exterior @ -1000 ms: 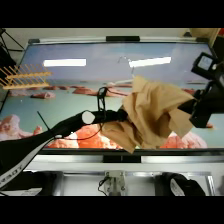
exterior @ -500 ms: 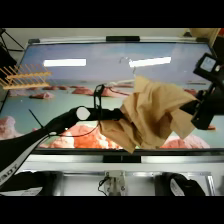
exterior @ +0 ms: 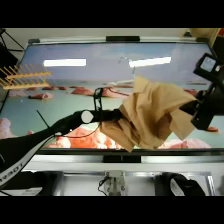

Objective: Fold the shirts.

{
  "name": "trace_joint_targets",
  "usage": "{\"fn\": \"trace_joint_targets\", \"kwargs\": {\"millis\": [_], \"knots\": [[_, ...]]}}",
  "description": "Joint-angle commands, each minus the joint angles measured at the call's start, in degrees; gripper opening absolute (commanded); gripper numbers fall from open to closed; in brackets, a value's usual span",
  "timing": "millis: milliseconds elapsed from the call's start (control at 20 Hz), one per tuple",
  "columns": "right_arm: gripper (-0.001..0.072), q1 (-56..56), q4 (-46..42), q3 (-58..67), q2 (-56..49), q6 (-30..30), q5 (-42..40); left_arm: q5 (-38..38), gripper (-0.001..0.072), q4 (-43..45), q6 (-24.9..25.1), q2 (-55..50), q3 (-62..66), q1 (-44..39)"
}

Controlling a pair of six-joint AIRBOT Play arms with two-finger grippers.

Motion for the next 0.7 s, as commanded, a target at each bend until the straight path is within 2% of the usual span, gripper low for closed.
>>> {"fn": "trace_joint_targets", "kwargs": {"millis": [0,150,350,650], "knots": [[0.0053,-0.02,-0.02,0.0,0.04,-0.04,0.13,-2.71,0.0403,0.57,2.99,2.97,-0.04,0.63],[0.0053,-0.02,-0.02,0.0,0.04,-0.07,0.11,-5.44,0.039,3.45,3.06,5.35,-0.07,1.66],[0.0053,-0.02,0.04,0.0,0.04,-0.04,0.11,-6.1,0.0415,3.78,1.36,2.86,-1.27,2.73],[0.0053,-0.02,0.02,0.0,0.04,-0.22,0.11,4.17,0.0414,-1.9,1.4,-1.9,-0.83,1.03]]}}
